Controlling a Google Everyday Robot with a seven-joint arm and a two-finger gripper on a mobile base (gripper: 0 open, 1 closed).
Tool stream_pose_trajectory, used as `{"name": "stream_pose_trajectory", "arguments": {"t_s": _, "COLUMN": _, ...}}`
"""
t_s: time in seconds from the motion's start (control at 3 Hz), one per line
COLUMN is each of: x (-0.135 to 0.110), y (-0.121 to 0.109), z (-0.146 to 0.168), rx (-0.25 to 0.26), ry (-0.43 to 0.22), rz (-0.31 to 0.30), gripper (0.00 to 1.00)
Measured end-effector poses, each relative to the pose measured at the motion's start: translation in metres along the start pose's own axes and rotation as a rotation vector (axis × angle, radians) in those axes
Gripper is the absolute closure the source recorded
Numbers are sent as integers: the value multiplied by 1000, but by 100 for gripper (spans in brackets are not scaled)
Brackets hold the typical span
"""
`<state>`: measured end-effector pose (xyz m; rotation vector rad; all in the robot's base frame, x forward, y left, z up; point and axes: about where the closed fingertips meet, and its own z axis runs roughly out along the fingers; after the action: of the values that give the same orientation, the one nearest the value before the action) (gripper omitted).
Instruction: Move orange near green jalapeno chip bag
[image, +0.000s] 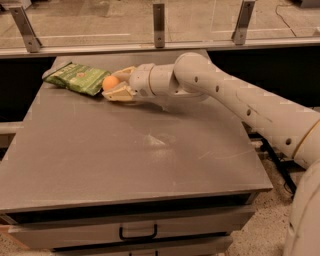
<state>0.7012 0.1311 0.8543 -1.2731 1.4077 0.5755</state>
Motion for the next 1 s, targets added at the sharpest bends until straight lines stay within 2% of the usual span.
{"name": "stream_pose_trajectory", "arguments": {"t_s": 0.33, "x": -2, "y": 2, "z": 5, "rx": -5, "ry": -9, "rz": 9, "gripper": 0}}
{"name": "stream_pose_trajectory", "arguments": {"t_s": 0.67, "x": -11, "y": 4, "z": 1, "rx": -3, "ry": -36, "rz": 13, "gripper": 0}}
{"name": "stream_pose_trajectory", "arguments": {"t_s": 1.0, "x": -32, "y": -1, "z": -27, "rx": -1, "ry": -57, "rz": -14, "gripper": 0}}
